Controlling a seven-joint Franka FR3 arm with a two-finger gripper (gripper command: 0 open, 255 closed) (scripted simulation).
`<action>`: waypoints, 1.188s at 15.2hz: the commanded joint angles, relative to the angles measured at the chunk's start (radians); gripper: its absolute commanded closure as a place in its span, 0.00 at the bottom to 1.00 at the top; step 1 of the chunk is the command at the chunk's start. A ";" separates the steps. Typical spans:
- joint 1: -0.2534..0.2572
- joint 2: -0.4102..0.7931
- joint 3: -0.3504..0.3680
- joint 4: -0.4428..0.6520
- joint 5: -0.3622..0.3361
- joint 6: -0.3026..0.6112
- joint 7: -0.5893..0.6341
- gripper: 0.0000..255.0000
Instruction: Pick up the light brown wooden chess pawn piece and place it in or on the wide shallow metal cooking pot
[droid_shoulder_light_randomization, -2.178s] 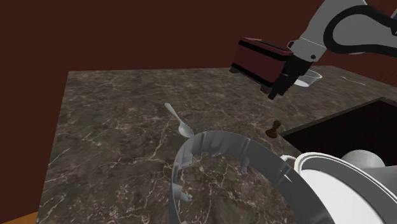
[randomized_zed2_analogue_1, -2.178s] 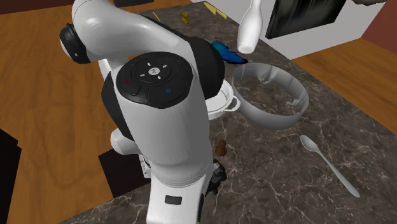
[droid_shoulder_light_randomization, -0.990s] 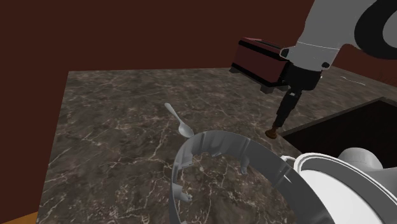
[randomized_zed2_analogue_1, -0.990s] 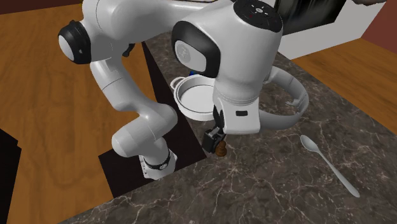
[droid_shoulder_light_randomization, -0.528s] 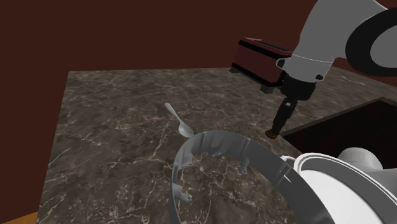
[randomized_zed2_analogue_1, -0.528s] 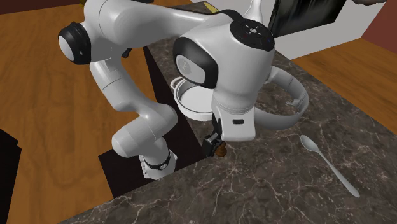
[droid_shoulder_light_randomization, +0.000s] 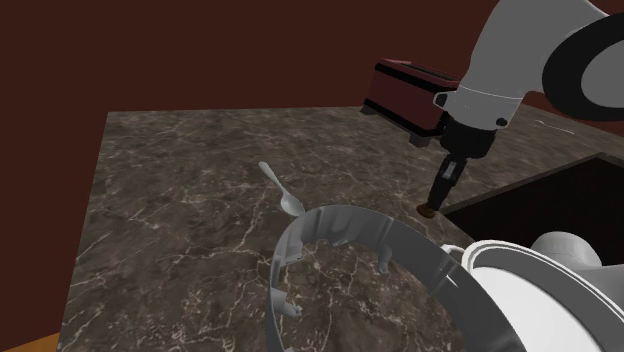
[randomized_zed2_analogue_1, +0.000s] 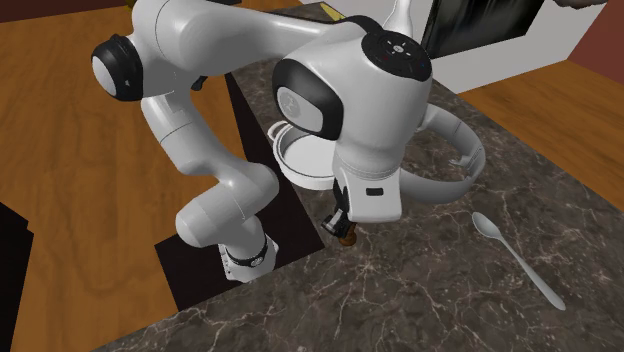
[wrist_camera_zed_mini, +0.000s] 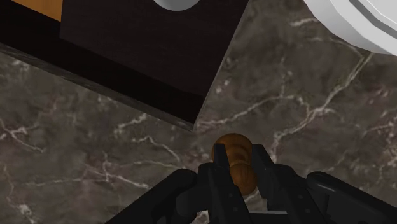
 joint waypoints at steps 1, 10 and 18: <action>0.000 0.000 0.000 0.000 0.000 0.000 0.000 1.00; -0.003 0.012 -0.005 0.047 -0.006 -0.035 0.002 1.00; -0.010 0.052 -0.018 0.179 -0.019 -0.128 0.009 1.00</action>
